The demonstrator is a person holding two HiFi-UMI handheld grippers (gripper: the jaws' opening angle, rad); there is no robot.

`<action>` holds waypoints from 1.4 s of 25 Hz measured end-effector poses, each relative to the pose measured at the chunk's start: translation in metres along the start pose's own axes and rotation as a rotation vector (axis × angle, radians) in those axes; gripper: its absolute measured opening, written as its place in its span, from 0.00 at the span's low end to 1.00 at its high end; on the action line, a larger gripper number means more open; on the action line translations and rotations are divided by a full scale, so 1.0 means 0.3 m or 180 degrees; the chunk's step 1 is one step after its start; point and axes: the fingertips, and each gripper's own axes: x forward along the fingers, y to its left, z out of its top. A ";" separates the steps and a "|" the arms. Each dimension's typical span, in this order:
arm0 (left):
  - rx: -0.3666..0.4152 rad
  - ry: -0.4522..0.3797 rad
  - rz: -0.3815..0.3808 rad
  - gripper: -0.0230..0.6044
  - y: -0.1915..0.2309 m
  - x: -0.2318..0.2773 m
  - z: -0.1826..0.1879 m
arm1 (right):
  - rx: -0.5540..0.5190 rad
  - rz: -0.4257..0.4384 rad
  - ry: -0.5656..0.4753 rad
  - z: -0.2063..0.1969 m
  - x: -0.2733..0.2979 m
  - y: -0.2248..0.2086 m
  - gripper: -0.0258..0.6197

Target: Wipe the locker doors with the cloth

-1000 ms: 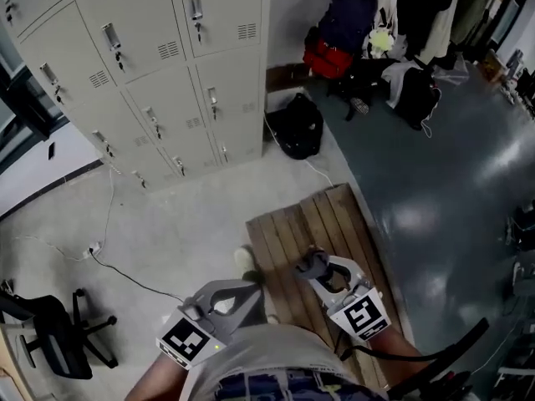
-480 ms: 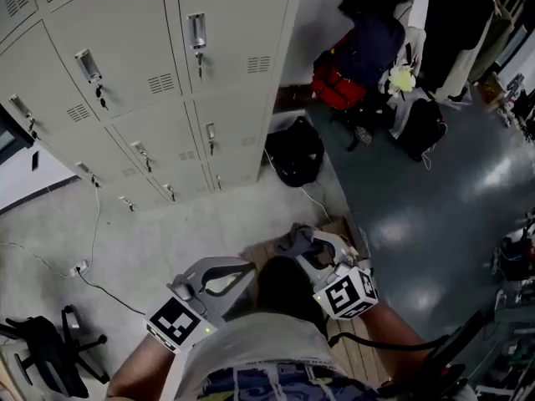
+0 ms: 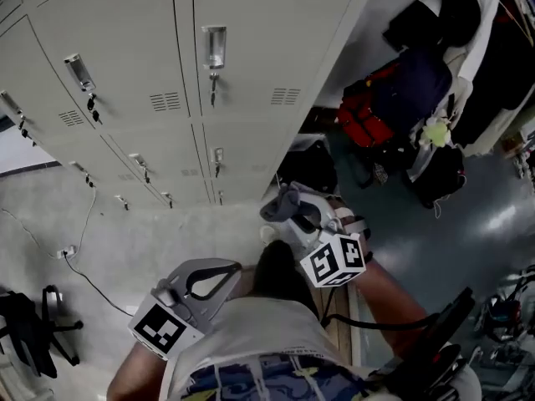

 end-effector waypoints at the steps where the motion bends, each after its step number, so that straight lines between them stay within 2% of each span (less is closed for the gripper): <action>1: 0.0022 -0.0005 0.0100 0.04 0.048 0.045 0.007 | -0.0166 0.0009 -0.0024 -0.033 0.063 -0.045 0.22; 3: -0.0004 -0.0035 0.0276 0.04 0.139 0.145 0.019 | -0.0492 0.0005 -0.0036 -0.102 0.184 -0.137 0.22; 6: -0.0241 -0.0148 0.0447 0.04 0.259 0.302 0.040 | -0.0869 -0.0051 -0.0045 -0.197 0.345 -0.281 0.22; 9: -0.0313 -0.0084 0.0395 0.04 0.301 0.424 0.062 | -0.1098 0.0005 -0.0128 -0.263 0.454 -0.338 0.22; 13: -0.0325 0.0067 0.0357 0.04 0.327 0.492 0.058 | -0.1300 0.0013 -0.0103 -0.308 0.550 -0.346 0.22; 23: -0.0395 0.0257 0.0278 0.04 0.347 0.450 0.006 | -0.1097 0.0175 0.0047 -0.420 0.719 -0.238 0.21; 35: -0.0529 0.0412 0.0302 0.04 0.355 0.436 -0.048 | -0.0875 0.0611 0.0273 -0.573 0.890 -0.046 0.21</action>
